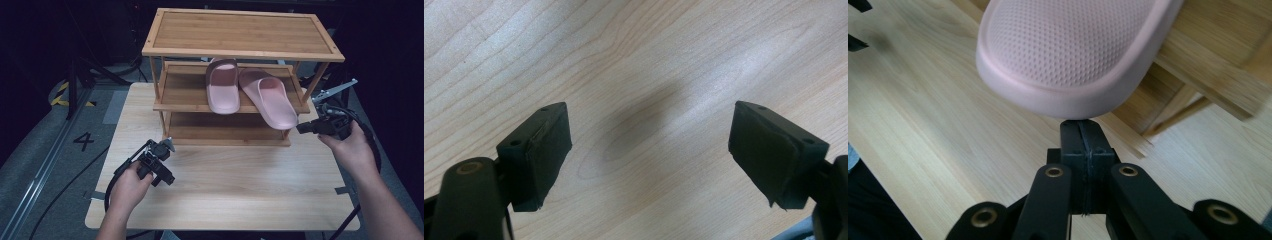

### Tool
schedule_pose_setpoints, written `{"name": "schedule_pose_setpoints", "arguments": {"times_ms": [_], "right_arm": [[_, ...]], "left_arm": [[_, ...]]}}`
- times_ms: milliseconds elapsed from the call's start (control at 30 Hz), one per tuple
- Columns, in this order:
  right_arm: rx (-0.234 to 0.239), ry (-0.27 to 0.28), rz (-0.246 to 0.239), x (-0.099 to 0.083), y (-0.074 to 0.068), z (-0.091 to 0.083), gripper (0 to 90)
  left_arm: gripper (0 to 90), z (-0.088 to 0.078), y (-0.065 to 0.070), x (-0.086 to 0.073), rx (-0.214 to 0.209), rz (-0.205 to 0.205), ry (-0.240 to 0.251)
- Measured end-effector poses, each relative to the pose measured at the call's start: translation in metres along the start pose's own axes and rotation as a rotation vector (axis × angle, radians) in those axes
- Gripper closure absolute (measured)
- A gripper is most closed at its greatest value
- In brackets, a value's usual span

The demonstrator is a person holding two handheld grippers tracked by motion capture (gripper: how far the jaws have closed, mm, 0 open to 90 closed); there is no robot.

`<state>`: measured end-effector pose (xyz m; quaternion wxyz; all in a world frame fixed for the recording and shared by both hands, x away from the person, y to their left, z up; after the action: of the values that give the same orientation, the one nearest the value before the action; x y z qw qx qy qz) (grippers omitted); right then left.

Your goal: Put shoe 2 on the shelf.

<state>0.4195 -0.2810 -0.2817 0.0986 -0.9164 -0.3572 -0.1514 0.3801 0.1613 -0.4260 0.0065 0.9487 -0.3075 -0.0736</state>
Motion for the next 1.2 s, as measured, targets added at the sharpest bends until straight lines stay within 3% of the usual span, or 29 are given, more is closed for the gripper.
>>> {"name": "schedule_pose_setpoints", "arguments": {"times_ms": [533, 933, 1200], "right_arm": [[0.041, -0.003, -0.06, 0.035, -0.022, 0.017, 89.8], [0.049, -0.006, -0.076, 0.062, -0.025, 0.029, 89.9], [0.041, -0.006, -0.072, 0.071, -0.023, 0.033, 89.8]], "left_arm": [[17.8, 0.002, -0.002, -0.008, 0.001, -0.01, 0.0], [17.8, 0.004, -0.003, -0.02, 0.0, -0.032, 0.006], [17.8, 0.007, -0.005, -0.025, -0.005, -0.043, -0.004]]}}
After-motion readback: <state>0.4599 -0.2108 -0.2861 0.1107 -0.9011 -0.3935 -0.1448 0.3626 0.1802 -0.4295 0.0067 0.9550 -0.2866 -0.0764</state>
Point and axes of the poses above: each handheld gripper's, and its own axes: z roughly forward along the jaws, x roughly out of its top, y roughly to its right, the point moved 2 cm from there along z, roughly forward along the jaws, and after that the axes turned 13 degrees about -y, right-handed, at the moved point
